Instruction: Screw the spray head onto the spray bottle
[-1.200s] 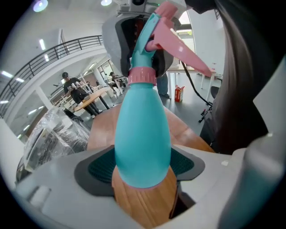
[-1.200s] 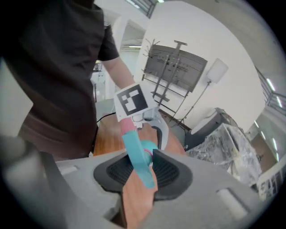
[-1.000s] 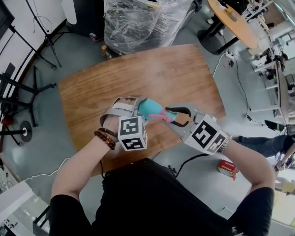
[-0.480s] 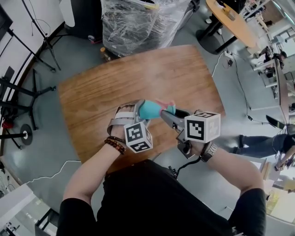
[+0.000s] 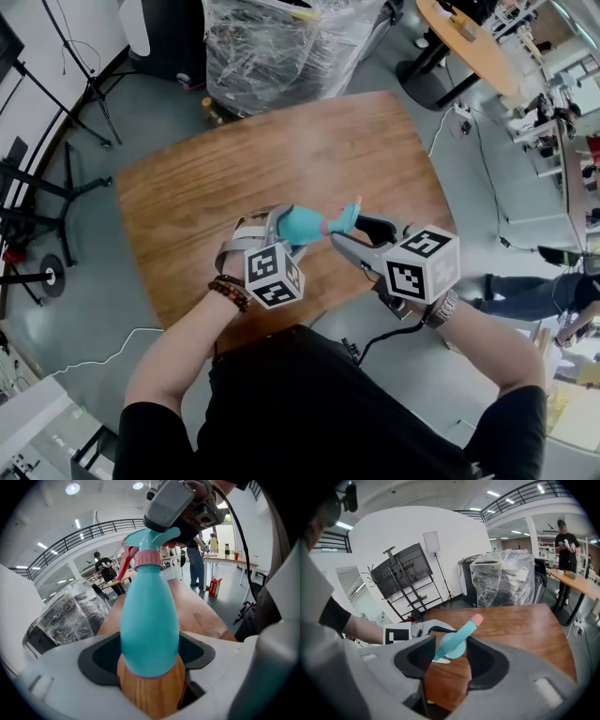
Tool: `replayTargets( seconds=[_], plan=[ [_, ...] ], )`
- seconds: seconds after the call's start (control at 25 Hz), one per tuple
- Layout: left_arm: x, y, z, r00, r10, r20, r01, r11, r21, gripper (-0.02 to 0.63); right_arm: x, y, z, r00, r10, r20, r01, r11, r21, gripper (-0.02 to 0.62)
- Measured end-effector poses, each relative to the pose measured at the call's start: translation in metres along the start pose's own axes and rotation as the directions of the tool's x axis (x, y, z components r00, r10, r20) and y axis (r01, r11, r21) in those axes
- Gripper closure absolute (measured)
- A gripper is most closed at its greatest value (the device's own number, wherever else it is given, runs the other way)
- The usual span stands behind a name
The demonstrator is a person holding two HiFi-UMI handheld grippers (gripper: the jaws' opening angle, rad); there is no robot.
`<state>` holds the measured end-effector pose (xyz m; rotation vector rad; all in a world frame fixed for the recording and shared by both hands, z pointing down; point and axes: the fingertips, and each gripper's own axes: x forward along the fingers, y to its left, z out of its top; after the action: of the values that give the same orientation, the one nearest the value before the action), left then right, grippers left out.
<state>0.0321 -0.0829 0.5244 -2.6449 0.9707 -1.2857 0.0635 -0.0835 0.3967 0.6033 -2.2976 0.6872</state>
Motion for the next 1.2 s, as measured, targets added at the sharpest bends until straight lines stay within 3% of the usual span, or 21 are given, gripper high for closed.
replayTargets(
  seconds=[0.24,0.32,0.36,0.4,0.44,0.48,0.56,0.64,0.68,0.76,0.8,0.88,1.0,1.08,1.2],
  plan=[
    [-0.004,-0.003,0.009,0.993,-0.072,0.092,0.079,0.994,-0.070,0.206,-0.018,0.007,0.004,0.999,0.011,-0.030,-0.015,0.990,-0.139,0.396],
    [-0.007,-0.004,0.013,0.989,-0.080,0.124,0.090,0.993,-0.078,0.206,-0.028,0.013,0.008,0.999,0.005,-0.033,-0.013,0.971,-0.239,0.396],
    [-0.009,-0.004,0.014,0.987,-0.084,0.138,0.095,0.993,-0.073,0.207,-0.033,0.018,0.012,1.000,-0.006,-0.031,-0.004,0.944,-0.330,0.396],
    [-0.010,-0.005,0.015,0.985,-0.090,0.149,0.101,0.993,-0.065,0.206,-0.039,0.023,0.017,0.999,-0.024,-0.027,0.009,0.893,-0.449,0.396],
    [-0.012,-0.006,0.017,0.982,-0.099,0.159,0.109,0.992,-0.055,0.207,-0.043,0.029,0.023,0.999,-0.047,-0.024,0.024,0.810,-0.586,0.396],
    [-0.013,-0.007,0.018,0.980,-0.111,0.166,0.120,0.992,-0.044,0.206,-0.047,0.037,0.027,0.997,-0.070,-0.022,0.033,0.694,-0.720,0.396],
    [-0.014,-0.009,0.020,0.975,-0.141,0.173,0.146,0.989,-0.016,0.206,-0.048,0.050,0.025,0.995,-0.098,-0.024,0.018,0.409,-0.913,0.396],
    [-0.016,-0.013,0.021,0.969,-0.174,0.174,0.173,0.985,0.018,0.206,-0.043,0.058,0.010,0.990,-0.122,-0.067,-0.051,0.133,-0.990,0.396],
    [-0.018,-0.015,0.022,0.966,-0.190,0.174,0.186,0.982,0.038,0.206,-0.039,0.059,0.002,0.985,-0.142,-0.094,-0.092,0.017,-0.996,0.396],
    [-0.021,-0.021,0.024,0.960,-0.223,0.167,0.212,0.974,0.083,0.206,-0.033,0.057,-0.012,0.974,-0.183,-0.133,-0.165,-0.172,-0.971,0.396],
    [-0.022,-0.025,0.025,0.958,-0.239,0.160,0.224,0.969,0.105,0.206,-0.030,0.056,-0.017,0.969,-0.198,-0.145,-0.192,-0.244,-0.951,0.396],
    [-0.025,-0.031,0.026,0.952,-0.272,0.143,0.252,0.957,0.143,0.206,-0.026,0.058,-0.025,0.965,-0.204,-0.163,-0.226,-0.343,-0.912,0.396],
    [-0.029,-0.040,0.025,0.941,-0.315,0.125,0.291,0.940,0.178,0.206,-0.020,0.062,-0.039,0.959,-0.207,-0.194,-0.268,-0.446,-0.854,0.396],
    [-0.032,-0.044,0.025,0.938,-0.326,0.115,0.301,0.934,0.193,0.206,-0.017,0.064,-0.049,0.955,-0.205,-0.214,-0.288,-0.472,-0.833,0.396],
    [-0.034,-0.044,0.026,0.941,-0.320,0.107,0.294,0.934,0.205,0.206,-0.014,0.066,-0.056,0.956,-0.194,-0.221,-0.289,-0.478,-0.830,0.423]
  ],
)
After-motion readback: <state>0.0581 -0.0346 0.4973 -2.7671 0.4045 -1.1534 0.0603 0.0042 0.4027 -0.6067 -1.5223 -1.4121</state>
